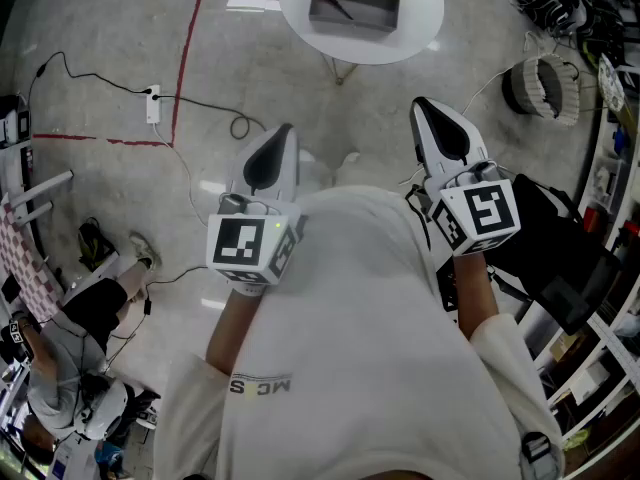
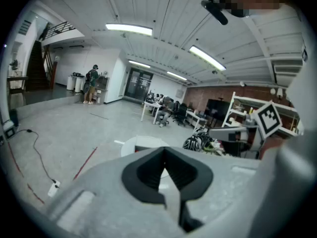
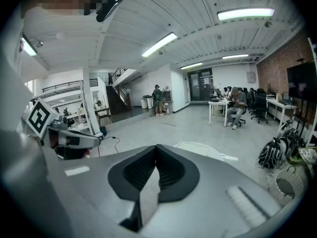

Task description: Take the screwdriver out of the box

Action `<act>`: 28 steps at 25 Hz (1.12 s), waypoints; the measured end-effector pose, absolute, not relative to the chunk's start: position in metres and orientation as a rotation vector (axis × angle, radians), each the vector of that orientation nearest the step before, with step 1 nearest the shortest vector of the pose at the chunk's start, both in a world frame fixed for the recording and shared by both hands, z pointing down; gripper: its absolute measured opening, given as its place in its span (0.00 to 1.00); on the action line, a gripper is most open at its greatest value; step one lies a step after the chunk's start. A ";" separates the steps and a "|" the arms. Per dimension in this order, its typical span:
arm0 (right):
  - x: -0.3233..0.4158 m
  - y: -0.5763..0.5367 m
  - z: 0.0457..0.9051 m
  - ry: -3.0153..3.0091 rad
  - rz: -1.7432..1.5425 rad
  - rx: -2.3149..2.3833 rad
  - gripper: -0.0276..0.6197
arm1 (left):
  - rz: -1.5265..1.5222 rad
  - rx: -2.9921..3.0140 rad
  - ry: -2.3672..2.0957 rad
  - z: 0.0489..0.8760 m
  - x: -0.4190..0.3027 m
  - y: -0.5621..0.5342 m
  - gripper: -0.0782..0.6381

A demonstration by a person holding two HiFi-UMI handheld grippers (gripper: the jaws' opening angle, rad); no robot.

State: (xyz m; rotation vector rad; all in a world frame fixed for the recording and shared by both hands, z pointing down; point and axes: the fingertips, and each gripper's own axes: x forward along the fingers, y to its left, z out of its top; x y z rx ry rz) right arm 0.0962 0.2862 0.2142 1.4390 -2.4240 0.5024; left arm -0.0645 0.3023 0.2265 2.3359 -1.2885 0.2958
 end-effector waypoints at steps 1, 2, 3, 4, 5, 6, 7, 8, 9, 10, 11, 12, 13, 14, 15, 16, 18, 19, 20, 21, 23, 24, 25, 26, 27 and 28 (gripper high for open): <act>0.100 0.301 0.210 -2.435 0.505 1.437 0.05 | 0.299 2.347 -1.284 0.222 -0.057 0.313 0.11; 0.104 0.316 0.206 -2.444 0.509 1.436 0.05 | 0.302 2.357 -1.279 0.217 -0.050 0.323 0.11; 0.107 0.329 0.204 -2.448 0.515 1.434 0.05 | 0.301 2.365 -1.273 0.212 -0.044 0.333 0.11; 0.110 0.340 0.202 -2.449 0.521 1.429 0.05 | 0.297 2.371 -1.269 0.208 -0.038 0.342 0.11; 0.112 0.349 0.201 -2.452 0.520 1.420 0.05 | 0.292 2.376 -1.267 0.203 -0.032 0.350 0.11; 0.114 0.357 0.200 -2.462 0.513 1.407 0.05 | 0.294 2.381 -1.269 0.199 -0.027 0.358 0.11; 0.117 0.363 0.199 -2.477 0.503 1.394 0.05 | 0.305 2.389 -1.273 0.197 -0.022 0.366 0.11; 0.121 0.369 0.198 -2.494 0.499 1.387 0.05 | 0.323 2.397 -1.276 0.195 -0.016 0.373 0.11; 0.126 0.374 0.196 -2.509 0.500 1.388 0.05 | 0.341 2.401 -1.276 0.194 -0.010 0.379 0.11; 0.131 0.378 0.196 -2.523 0.509 1.397 0.05 | 0.353 2.401 -1.274 0.194 -0.005 0.385 0.11; 0.136 0.382 0.195 -2.536 0.524 1.411 0.05 | 0.361 2.397 -1.274 0.195 -0.001 0.391 0.11; 0.140 0.387 0.195 -2.552 0.546 1.420 0.04 | 0.368 2.392 -1.274 0.196 0.003 0.397 0.11; 0.143 0.392 0.195 -2.572 0.569 1.418 0.04 | 0.374 2.386 -1.276 0.197 0.006 0.402 0.11; 0.146 0.398 0.194 -2.597 0.583 1.408 0.04 | 0.380 2.381 -1.279 0.199 0.009 0.407 0.11; 0.150 0.404 0.193 -2.623 0.581 1.398 0.04 | 0.386 2.380 -1.282 0.200 0.012 0.411 0.11; 0.155 0.409 0.191 -2.643 0.565 1.396 0.04 | 0.393 2.382 -1.285 0.202 0.016 0.414 0.11; 0.166 0.414 0.192 -2.642 0.532 1.399 0.04 | 0.406 2.381 -1.289 0.207 0.025 0.416 0.11; 0.171 0.414 0.195 -2.633 0.528 1.397 0.04 | 0.410 2.377 -1.290 0.210 0.029 0.416 0.11; 0.175 0.413 0.199 -2.626 0.527 1.393 0.04 | 0.415 2.371 -1.289 0.214 0.034 0.415 0.11; 0.180 0.410 0.202 -2.621 0.524 1.390 0.04 | 0.422 2.369 -1.285 0.217 0.040 0.412 0.11; 0.190 0.402 0.205 -2.605 0.517 1.397 0.04 | 0.438 2.371 -1.267 0.219 0.051 0.405 0.11; 0.194 0.396 0.207 -2.594 0.520 1.408 0.04 | 0.444 2.375 -1.257 0.219 0.056 0.399 0.11; 0.196 0.387 0.209 -2.580 0.524 1.424 0.04 | 0.446 2.379 -1.247 0.219 0.058 0.392 0.11; 0.198 0.375 0.212 -2.566 0.525 1.441 0.04 | 0.445 2.382 -1.239 0.220 0.058 0.381 0.11; 0.198 0.361 0.215 -2.554 0.521 1.453 0.04 | 0.443 2.383 -1.232 0.222 0.057 0.369 0.11; 0.196 0.347 0.218 -2.546 0.514 1.456 0.04 | 0.442 2.382 -1.225 0.225 0.056 0.355 0.11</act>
